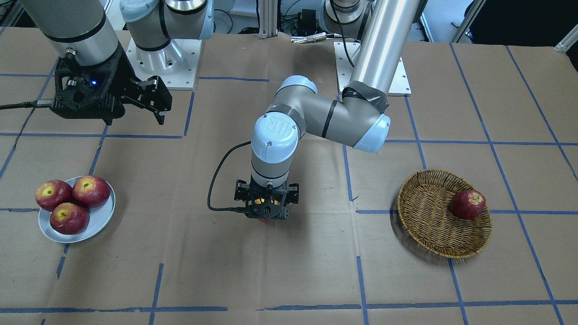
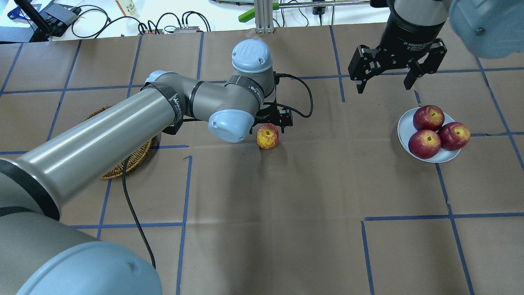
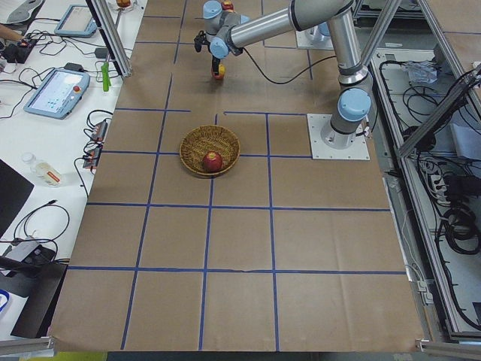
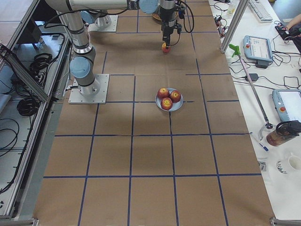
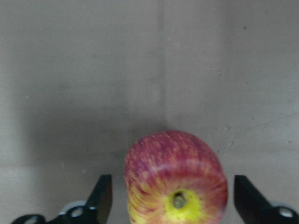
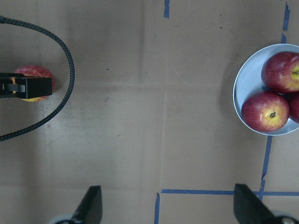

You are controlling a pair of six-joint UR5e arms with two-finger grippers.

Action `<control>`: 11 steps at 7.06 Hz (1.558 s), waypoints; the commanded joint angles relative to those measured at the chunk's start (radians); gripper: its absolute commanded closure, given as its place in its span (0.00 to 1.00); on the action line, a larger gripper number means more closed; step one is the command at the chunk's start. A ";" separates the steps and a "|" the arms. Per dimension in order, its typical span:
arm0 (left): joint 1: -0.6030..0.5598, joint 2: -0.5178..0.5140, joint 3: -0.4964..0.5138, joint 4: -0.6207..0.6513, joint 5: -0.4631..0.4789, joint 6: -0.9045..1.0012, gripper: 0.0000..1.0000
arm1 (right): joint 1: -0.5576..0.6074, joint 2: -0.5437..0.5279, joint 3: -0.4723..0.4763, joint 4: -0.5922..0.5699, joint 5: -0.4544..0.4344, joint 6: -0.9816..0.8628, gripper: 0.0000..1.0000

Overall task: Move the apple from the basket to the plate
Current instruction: 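Open the left gripper to set the apple on the table and withdraw, then move the right gripper down over the apple on the table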

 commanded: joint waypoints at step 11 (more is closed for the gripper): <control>0.361 0.573 -0.034 -0.662 0.068 0.356 0.01 | 0.222 0.234 -0.011 -0.268 0.009 0.314 0.00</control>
